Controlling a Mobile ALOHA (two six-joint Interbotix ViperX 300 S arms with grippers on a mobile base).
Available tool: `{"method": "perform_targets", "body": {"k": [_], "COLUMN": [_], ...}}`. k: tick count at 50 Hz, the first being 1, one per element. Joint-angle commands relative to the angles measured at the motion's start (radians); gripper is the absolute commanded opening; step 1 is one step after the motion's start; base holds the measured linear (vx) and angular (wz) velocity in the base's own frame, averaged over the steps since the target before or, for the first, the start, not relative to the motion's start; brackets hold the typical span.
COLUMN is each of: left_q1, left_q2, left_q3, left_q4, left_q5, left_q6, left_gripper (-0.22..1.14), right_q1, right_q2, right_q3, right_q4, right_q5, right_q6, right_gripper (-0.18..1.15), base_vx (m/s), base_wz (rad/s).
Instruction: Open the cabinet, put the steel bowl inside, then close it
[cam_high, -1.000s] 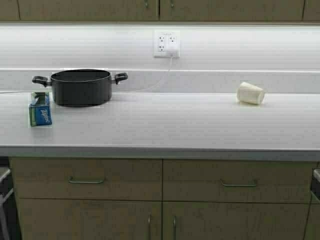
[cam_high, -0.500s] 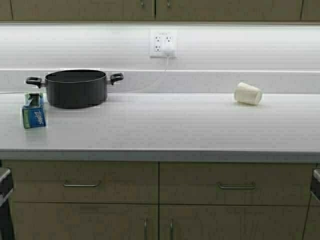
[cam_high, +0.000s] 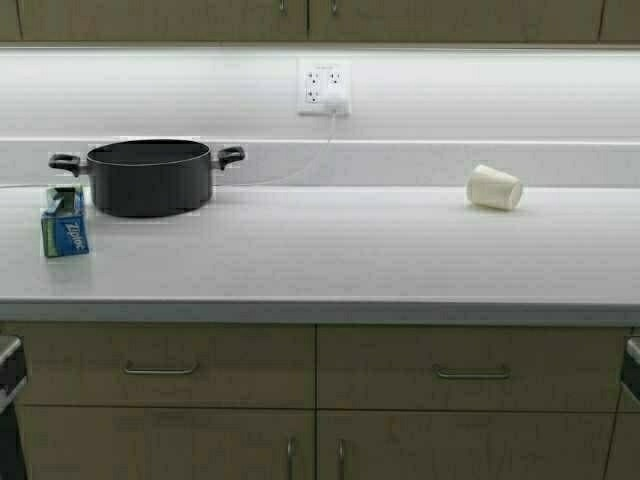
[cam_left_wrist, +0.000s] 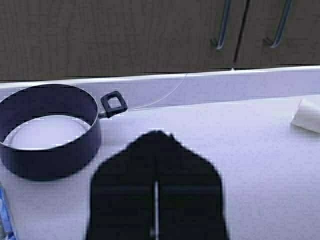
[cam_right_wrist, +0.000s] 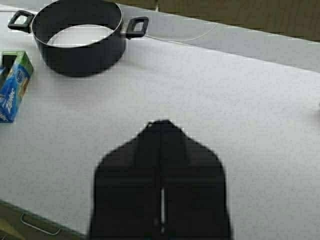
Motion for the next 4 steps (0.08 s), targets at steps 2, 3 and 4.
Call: {"method": "perform_targets", "body": {"k": [2, 3, 4], "left_q1": [0.002, 0.002, 0.002], "left_q2": [-0.021, -0.021, -0.021], "left_q3": [-0.011, -0.011, -0.011], "left_q4": [0.0, 0.0, 0.0], "left_q5": [-0.009, -0.009, -0.009], "left_q6": [0.003, 0.003, 0.003], "left_gripper": [0.04, 0.04, 0.04], "right_q1": [0.002, 0.002, 0.002], "right_q2": [-0.009, -0.009, -0.009], "right_q3": [-0.015, -0.015, -0.015], "right_q4": [-0.002, -0.002, -0.002], "right_q5": [-0.006, -0.006, -0.006], "right_q6": [-0.002, -0.002, -0.002], "right_gripper": [0.06, 0.06, 0.06], "base_vx": [0.0, 0.0, 0.0], "base_wz": [0.0, 0.0, 0.0]}}
